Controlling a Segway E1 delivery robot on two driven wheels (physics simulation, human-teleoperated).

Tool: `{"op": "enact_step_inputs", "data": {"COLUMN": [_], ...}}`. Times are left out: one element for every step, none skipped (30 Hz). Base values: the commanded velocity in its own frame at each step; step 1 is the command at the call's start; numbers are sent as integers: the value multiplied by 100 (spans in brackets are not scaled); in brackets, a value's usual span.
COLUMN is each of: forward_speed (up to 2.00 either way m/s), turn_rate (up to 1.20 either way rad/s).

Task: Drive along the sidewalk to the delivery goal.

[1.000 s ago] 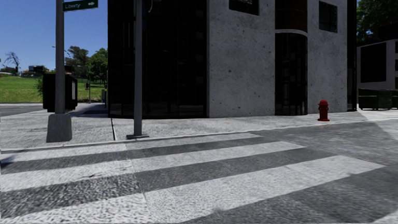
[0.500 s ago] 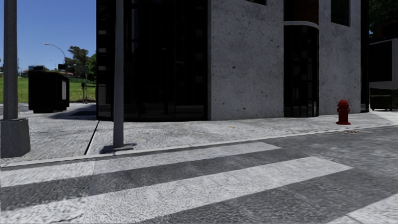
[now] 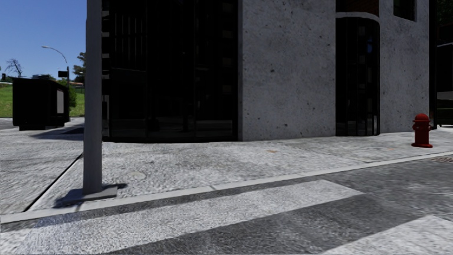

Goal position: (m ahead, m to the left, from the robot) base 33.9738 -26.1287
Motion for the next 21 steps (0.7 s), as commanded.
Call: {"op": "enact_step_inputs", "data": {"forward_speed": [200,200,200,200,200,200,200,200,200,200,200,200,200,200,200,200,200,200,200,200,200], "turn_rate": [0,-2,-4,-4,-4,-4,-4,-4,-4,-7,-21,-26,-27,-27,-27,-27,-27,-27,-27,-27,-27]}}
